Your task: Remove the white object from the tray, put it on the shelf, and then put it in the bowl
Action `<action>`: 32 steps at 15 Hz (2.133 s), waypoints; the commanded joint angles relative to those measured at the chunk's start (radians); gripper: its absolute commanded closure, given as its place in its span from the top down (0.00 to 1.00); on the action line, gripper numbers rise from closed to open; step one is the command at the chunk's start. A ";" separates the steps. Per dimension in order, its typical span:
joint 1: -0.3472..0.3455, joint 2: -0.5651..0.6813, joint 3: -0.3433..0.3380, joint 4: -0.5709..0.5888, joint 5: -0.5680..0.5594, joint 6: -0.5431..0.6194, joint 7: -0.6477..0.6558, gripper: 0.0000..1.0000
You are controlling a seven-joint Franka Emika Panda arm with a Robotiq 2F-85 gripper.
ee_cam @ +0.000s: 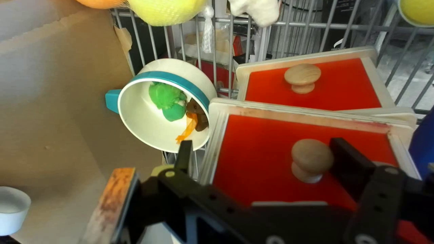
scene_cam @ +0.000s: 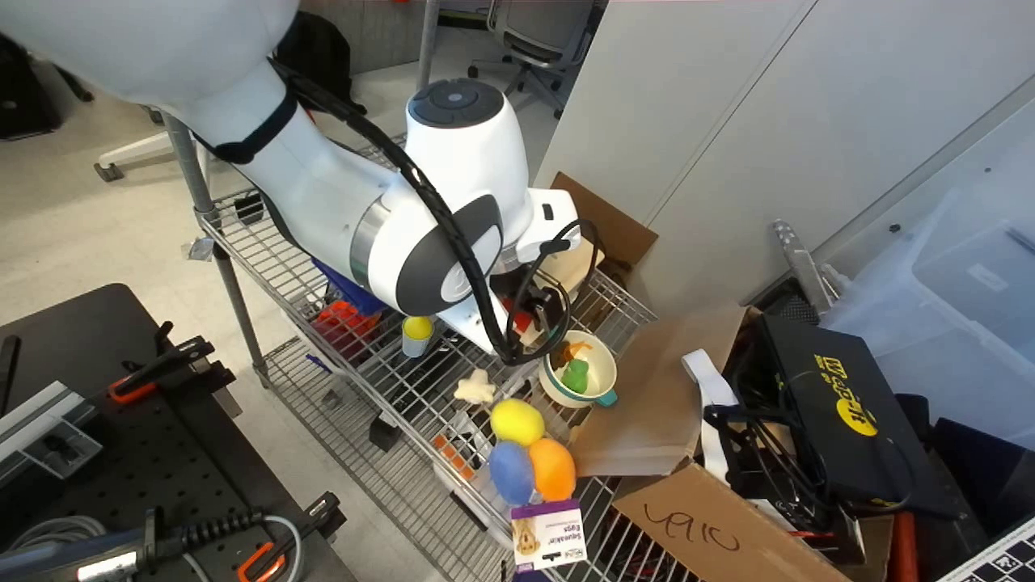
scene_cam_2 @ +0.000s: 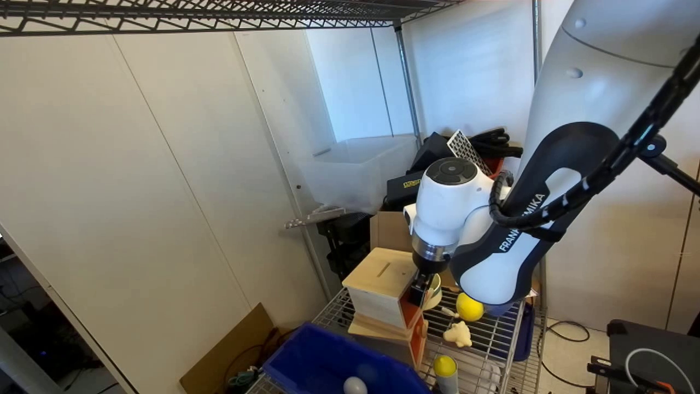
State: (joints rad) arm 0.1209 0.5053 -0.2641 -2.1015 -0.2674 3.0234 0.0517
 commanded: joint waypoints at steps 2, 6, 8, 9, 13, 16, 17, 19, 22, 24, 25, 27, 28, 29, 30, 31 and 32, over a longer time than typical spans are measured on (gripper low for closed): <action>0.027 0.012 -0.028 0.021 0.001 0.003 0.018 1.00; 0.028 0.014 -0.030 0.024 0.002 0.001 0.020 1.00; 0.027 0.015 -0.029 0.026 0.002 0.000 0.020 1.00; 0.028 0.016 -0.031 0.028 0.002 -0.001 0.021 1.00; 0.043 0.018 -0.047 0.034 -0.002 0.007 0.037 1.00; 0.057 0.018 -0.059 0.036 -0.003 0.006 0.045 1.00; 0.062 0.017 -0.063 0.034 -0.005 0.007 0.046 1.00; 0.068 0.017 -0.067 0.030 -0.006 0.010 0.046 1.00; 0.075 0.000 -0.068 -0.002 -0.011 0.017 0.043 1.00; 0.075 -0.012 -0.061 -0.033 -0.008 0.005 0.041 1.00; 0.066 -0.019 -0.046 -0.049 -0.002 0.000 0.031 1.00; 0.070 -0.028 -0.046 -0.083 0.002 -0.011 0.037 1.00; 0.080 -0.031 -0.057 -0.096 -0.001 -0.016 0.044 1.00; 0.092 -0.035 -0.071 -0.110 -0.004 -0.026 0.053 1.00; 0.092 -0.041 -0.071 -0.122 -0.003 -0.030 0.055 1.00; 0.093 -0.045 -0.074 -0.132 -0.003 -0.031 0.058 1.00; 0.093 -0.049 -0.075 -0.141 -0.002 -0.035 0.059 1.00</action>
State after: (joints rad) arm 0.1886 0.5015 -0.3147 -2.1976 -0.2679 3.0184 0.0907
